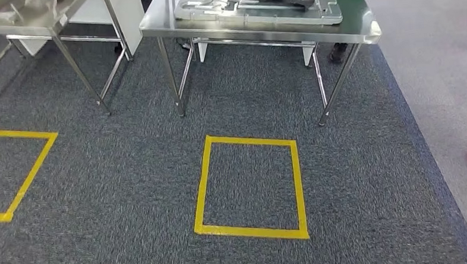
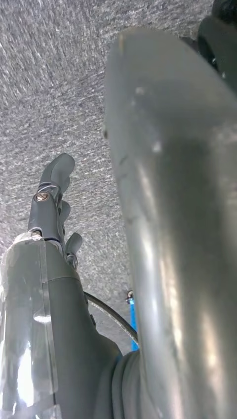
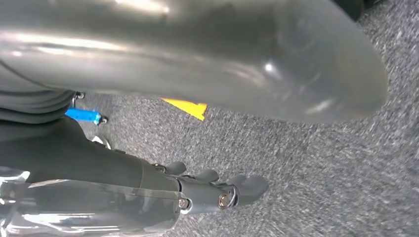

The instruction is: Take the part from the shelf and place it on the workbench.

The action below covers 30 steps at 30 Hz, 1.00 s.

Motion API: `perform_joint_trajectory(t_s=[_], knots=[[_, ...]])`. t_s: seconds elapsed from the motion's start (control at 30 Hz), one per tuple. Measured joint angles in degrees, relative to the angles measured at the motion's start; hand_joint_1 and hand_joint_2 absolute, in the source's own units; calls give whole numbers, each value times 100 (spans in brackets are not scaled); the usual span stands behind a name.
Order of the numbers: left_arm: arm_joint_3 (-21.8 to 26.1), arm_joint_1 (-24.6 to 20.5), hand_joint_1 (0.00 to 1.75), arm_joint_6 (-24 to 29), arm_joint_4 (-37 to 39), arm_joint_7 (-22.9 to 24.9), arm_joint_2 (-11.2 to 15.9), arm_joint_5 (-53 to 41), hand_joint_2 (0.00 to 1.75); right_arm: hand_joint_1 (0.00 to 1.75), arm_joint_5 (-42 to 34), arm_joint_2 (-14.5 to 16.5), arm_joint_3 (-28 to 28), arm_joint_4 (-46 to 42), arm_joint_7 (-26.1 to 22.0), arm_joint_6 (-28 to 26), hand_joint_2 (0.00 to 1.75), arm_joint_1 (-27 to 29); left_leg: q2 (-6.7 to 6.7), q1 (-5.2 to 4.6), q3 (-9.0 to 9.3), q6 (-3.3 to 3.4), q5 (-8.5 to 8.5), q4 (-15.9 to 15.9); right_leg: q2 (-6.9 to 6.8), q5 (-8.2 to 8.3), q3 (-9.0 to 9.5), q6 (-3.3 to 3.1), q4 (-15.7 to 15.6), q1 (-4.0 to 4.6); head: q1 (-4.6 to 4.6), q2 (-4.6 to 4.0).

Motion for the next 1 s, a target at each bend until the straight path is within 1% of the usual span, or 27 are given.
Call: perform_joint_trajectory(t_s=[0.03, 0.07, 0.1, 0.13, 0.17, 0.2, 0.23, 0.27, 0.3, 0.33, 0.37, 0.4, 0.43, 0.5, 0.53, 0.57, 0.6, 0.67, 0.7, 0.73, 0.77, 0.8, 0.87, 0.9, 0.93, 0.97, 1.0], knots=[[0, 10, 0, 3, 0, 11, 1, 1, 0, 0, 2, 0, 11, 0, 0, 0, 0, -15, -54, 3, -8, 60, 15, -23, 60, -39, -11, 37, 35, -8, 0, 0], [0, 17, 0, 8, 0, 30, 2, 1, 0, 0, 2, 2, 19, 0, 0, 1, 0, -22, -105, 7, -16, 111, 39, -47, 181, -137, -68, 57, 154, -21, 0, 0], [1, 18, 0, 13, 0, 63, 4, 2, 0, 0, -1, 9, 25, 0, 2, 2, 0, -17, -156, 10, -22, 157, 64, -67, 339, -295, -188, 63, 396, -29, 0, 0], [1, 20, 0, 18, 0, 106, 5, 2, 0, 0, -9, 22, 27, 0, 6, 4, 0, -4, -207, -5, -44, 190, 83, -71, 504, -490, -375, 52, 762, -27, 0, 0], [1, 18, 0, 18, 0, 160, 8, 3, 0, 0, -28, 36, 28, 1, 17, 5, 0, 19, -270, -25, -68, 216, 97, -70, 587, -665, -594, 36, 1174, -15, 0, 0], [3, 21, 0, 1, 0, 229, 16, 1, 0, 0, -51, 52, 27, 2, 42, 2, 0, 55, -343, -49, -86, 234, 109, -68, 623, -764, -783, 18, 1519, -1, 0, 0], [5, 33, 0, -48, 0, 305, 30, -24, 0, 0, -73, 63, 27, 5, 80, -14, 44, 101, -423, -75, -96, 245, 116, -66, 639, -752, -895, -7, 1693, 14, 0, 0], [4, 53, 0, -137, 0, 385, 51, -85, 0, 0, -85, 69, 26, 11, 139, -40, 87, 154, -507, -99, -96, 251, 120, -64, 653, -623, -894, -43, 1634, 30, 0, 0], [-12, 80, 0, -261, 0, 466, 78, -187, 0, 0, -75, 74, 26, 19, 233, -72, 131, 209, -590, -121, -89, 253, 122, -63, 686, -408, -787, -92, 1358, 51, 0, 0], [-46, 110, 0, -398, 0, 559, 101, -289, 0, 0, -49, 76, 26, 28, 363, -96, 175, 260, -664, -135, -83, 253, 124, -62, 782, -177, -624, -153, 967, 73, 0, 0], [-82, 134, 0, -522, 1, 690, 118, -349, 0, 0, -8, 77, 26, 36, 539, -103, 175, 303, -727, -156, -87, 248, 124, -48, 900, -10, -468, -209, 588, 87, 0, 0], [-107, 155, 0, -629, 1, 852, 126, -375, 0, 0, 34, 77, 26, 40, 707, -101, 175, 333, -783, -165, -101, 234, 128, -37, 995, 89, -361, -245, 318, 101, 0, 0], [-119, 175, 0, -714, 2, 1005, 134, -380, 0, 0, 65, 77, 27, 43, 813, -100, 175, 356, -829, -164, -122, 213, 134, -31, 1061, 118, -313, -266, 181, 112, 0, 0], [-116, 225, 0, -844, 2, 1191, 176, -440, 0, 0, 73, 76, 28, 49, 798, -147, 175, 377, -917, -155, -160, 149, 156, -32, 1002, 130, -304, -286, 119, 113, 0, 0], [-122, 251, 0, -886, 2, 1205, 209, -487, 0, 0, 58, 76, 28, 56, 710, -185, 175, 380, -887, -154, -180, 116, 141, -6, 947, 150, -294, -306, 88, 100, 0, 0], [-127, 266, 0, -897, 1, 1194, 245, -519, 0, 0, 43, 74, 28, 66, 620, -218, 175, 380, -801, -159, -229, 81, 74, 90, 884, 171, -283, -327, 54, 81, 0, 0], [-128, 267, 0, -879, 1, 1144, 278, -536, 0, 0, 35, 68, 28, 78, 533, -242, 175, 381, -678, -159, -328, 45, -60, 298, 809, 187, -273, -345, 23, 60, -1, 0], [-128, 231, 0, -762, 0, 946, 324, -554, 0, 0, 51, 31, 33, 110, 402, -251, 175, 387, -453, -120, -662, -30, -448, 1013, 636, 188, -269, -361, 13, 59, -1, 0], [-128, 210, 0, -668, 0, 792, 342, -556, 0, 0, 76, 0, 45, 129, 363, -238, 175, 386, -406, -92, -827, -66, -592, 1366, 545, 184, -270, -362, 15, 55, -2, 0], [-128, 194, 0, -564, 0, 610, 355, -560, 0, 0, 116, -36, 67, 152, 345, -219, 175, 381, -378, -65, -915, -96, -639, 1570, 460, 178, -269, -355, 17, 48, -2, 0], [-129, 183, 0, -455, 0, 399, 361, -572, 0, 0, 162, -68, 97, 175, 351, -198, 175, 375, -354, -41, -893, -121, -575, 1555, 385, 169, -264, -342, 22, 37, -2, 0], [-134, 163, 0, -361, 0, 181, 363, -595, 0, 0, 212, -93, 133, 196, 369, -183, 175, 367, -314, -23, -755, -140, -420, 1317, 314, 156, -254, -321, 30, 22, -2, 0], [-177, 67, 0, -266, -1, -141, 341, -663, 0, 0, 292, -122, 203, 228, 392, -181, 175, 361, -98, -22, -314, -150, -83, 510, 177, 112, -225, -256, 61, 8, -2, 0], [-211, 5, 0, -266, -1, -188, 317, -689, 0, 0, 326, -128, 237, 238, 368, -193, 175, 360, -9, -36, -148, -118, 15, 196, 112, 90, -211, -217, 76, 14, -1, 0], [-239, -46, 0, -284, -2, -153, 280, -698, 0, 0, 353, -131, 269, 245, 319, -214, 175, 357, 51, -53, -66, -77, 47, 21, 55, 74, -200, -179, 86, 28, -1, 0], [-259, -73, 0, -314, -2, -47, 236, -690, 0, 0, 377, -131, 300, 249, 263, -244, 175, 346, 45, -72, -63, -28, 31, -27, 9, 66, -190, -146, 87, 42, 0, 0], [-263, -70, 0, -352, -1, 121, 199, -662, 0, 0, 392, -131, 330, 251, 215, -277, 175, 329, -15, -74, -76, 22, 39, -28, -31, 64, -172, -116, 80, 41, 1, 0]])
